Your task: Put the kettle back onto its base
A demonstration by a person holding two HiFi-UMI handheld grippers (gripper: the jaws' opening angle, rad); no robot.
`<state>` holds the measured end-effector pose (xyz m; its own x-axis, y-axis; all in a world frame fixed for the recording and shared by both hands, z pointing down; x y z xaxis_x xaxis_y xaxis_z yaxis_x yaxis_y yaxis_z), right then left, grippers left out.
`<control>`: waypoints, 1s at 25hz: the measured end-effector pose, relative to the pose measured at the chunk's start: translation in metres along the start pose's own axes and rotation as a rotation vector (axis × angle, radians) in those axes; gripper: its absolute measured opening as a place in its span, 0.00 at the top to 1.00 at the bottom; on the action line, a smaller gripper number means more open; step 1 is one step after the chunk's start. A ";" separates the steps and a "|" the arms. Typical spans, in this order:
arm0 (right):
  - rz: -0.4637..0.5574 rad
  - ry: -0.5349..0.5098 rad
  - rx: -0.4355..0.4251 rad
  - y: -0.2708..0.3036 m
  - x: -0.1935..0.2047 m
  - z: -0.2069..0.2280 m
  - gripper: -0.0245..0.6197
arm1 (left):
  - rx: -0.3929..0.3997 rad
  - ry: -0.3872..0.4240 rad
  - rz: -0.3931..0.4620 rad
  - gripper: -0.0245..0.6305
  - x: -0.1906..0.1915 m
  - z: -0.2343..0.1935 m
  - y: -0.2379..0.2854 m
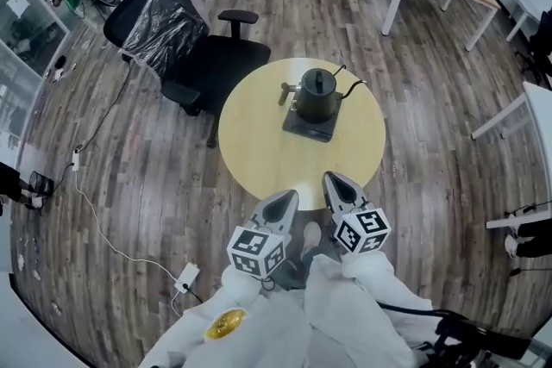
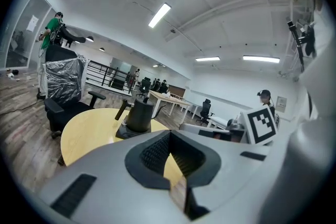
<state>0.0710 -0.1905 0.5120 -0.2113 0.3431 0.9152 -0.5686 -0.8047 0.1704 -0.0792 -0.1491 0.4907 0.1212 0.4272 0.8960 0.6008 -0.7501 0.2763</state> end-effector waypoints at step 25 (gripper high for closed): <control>-0.017 -0.067 -0.035 -0.134 0.030 -0.088 0.95 | -0.006 -0.013 -0.004 0.96 0.053 0.095 -0.098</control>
<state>0.0706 -0.0300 0.4842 -0.1487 0.3222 0.9349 -0.5991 -0.7815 0.1740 -0.0567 -0.0055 0.4779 0.1290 0.4365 0.8904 0.5967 -0.7513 0.2819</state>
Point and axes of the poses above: the fingertips, and each gripper's own axes: y forward along the fingers, z to its right, x out of its underside, the point moved 7 cm from there along -y, backward along the fingers
